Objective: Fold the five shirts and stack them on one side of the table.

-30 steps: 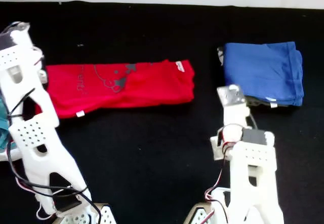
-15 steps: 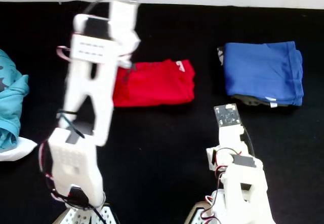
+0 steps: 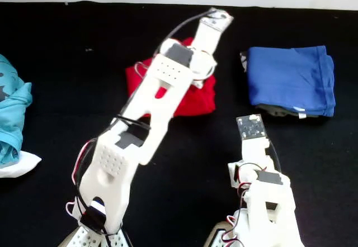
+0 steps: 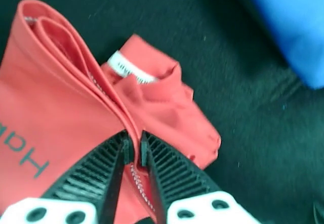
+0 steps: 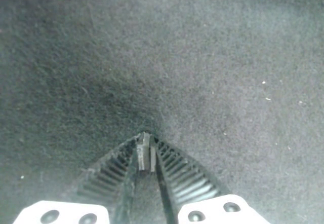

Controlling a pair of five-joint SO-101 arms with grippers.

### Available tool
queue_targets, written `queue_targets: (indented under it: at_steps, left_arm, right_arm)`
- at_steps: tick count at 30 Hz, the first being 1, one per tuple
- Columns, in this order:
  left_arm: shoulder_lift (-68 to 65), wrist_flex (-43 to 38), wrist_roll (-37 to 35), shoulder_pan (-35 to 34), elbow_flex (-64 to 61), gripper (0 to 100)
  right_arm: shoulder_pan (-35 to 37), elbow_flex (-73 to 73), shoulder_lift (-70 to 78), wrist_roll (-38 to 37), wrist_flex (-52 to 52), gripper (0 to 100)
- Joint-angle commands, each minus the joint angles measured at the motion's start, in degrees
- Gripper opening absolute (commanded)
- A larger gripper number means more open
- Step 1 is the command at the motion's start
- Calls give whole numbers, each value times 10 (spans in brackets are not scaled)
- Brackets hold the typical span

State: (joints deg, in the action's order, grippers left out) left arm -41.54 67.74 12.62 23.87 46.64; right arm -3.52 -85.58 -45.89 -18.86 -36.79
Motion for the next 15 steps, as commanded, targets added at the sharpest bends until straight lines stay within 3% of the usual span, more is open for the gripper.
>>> queue_targets:
  at_steps: [1,6,9,11,15]
  left_arm:
    - [0,-44,1,21,4,14]
    - [-2,-52,-12,26,4,82]
    - [4,-47,-106,12,27,146]
    - [11,-19,-149,-1,52,157]
    - [15,61,-151,-36,87,144]
  right_arm:
    - [-5,-13,0,-1,16,6]
    - [-5,-12,0,-1,16,6]
    - [-5,-12,0,-1,16,6]
    - [-5,-12,0,-1,16,6]
    - [-5,-12,0,-1,16,6]
